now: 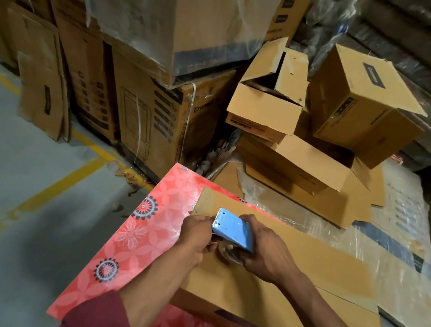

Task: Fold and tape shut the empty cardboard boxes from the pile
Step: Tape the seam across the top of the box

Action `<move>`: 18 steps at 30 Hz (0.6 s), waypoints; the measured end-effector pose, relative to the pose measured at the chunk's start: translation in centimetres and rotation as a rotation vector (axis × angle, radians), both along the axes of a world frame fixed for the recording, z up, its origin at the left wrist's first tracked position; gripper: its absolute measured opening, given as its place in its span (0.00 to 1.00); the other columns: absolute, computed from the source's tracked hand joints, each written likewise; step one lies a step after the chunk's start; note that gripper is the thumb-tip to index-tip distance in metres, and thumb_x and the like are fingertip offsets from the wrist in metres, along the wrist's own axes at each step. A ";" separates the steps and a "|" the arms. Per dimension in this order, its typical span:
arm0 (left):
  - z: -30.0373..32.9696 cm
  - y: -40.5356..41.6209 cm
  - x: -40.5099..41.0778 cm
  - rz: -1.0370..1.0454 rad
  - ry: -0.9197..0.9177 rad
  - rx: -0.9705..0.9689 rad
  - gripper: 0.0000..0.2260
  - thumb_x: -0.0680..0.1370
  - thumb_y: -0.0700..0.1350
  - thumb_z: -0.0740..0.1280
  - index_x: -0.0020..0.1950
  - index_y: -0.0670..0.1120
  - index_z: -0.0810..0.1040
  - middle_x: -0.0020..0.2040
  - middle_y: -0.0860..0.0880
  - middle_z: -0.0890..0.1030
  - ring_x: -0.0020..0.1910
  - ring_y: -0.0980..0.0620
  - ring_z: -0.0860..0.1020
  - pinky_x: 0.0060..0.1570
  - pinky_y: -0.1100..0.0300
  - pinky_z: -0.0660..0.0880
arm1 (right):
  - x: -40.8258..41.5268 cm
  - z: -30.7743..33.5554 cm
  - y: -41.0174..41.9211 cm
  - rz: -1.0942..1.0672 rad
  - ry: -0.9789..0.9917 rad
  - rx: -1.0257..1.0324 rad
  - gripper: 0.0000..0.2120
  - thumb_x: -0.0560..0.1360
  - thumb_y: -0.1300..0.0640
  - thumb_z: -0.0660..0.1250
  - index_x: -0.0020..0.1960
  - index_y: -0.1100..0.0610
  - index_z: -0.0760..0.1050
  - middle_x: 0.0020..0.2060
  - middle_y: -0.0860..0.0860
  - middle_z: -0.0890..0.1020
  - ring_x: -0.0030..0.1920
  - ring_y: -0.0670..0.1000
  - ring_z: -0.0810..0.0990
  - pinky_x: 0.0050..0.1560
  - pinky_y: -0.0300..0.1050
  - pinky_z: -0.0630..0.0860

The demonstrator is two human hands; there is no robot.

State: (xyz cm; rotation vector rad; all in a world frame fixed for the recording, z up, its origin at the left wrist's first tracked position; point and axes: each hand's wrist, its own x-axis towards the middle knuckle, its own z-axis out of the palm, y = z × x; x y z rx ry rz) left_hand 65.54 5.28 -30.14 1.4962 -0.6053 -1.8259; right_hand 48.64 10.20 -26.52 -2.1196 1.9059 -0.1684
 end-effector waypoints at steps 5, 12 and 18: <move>-0.7 -1.8 1.3 0.016 -0.132 -0.175 0.12 0.83 0.44 0.70 0.46 0.37 0.84 0.32 0.42 0.81 0.23 0.52 0.75 0.24 0.61 0.71 | -0.1 1.7 -1.0 0.031 0.066 0.022 0.33 0.72 0.30 0.69 0.71 0.40 0.62 0.55 0.45 0.81 0.45 0.50 0.76 0.38 0.43 0.71; -1.2 -3.6 3.0 0.085 -0.244 -0.188 0.11 0.82 0.42 0.70 0.41 0.40 0.85 0.33 0.46 0.81 0.28 0.50 0.73 0.32 0.58 0.73 | -1.2 4.3 -2.0 0.151 0.150 0.034 0.35 0.74 0.28 0.66 0.75 0.38 0.59 0.61 0.43 0.78 0.54 0.47 0.77 0.47 0.44 0.80; -2.3 -6.0 7.7 0.084 -0.292 -0.142 0.10 0.83 0.39 0.68 0.41 0.42 0.81 0.37 0.46 0.80 0.29 0.51 0.69 0.30 0.60 0.67 | -4.7 5.4 -1.9 0.152 0.264 0.150 0.42 0.72 0.28 0.68 0.80 0.38 0.55 0.65 0.44 0.77 0.59 0.47 0.76 0.52 0.44 0.77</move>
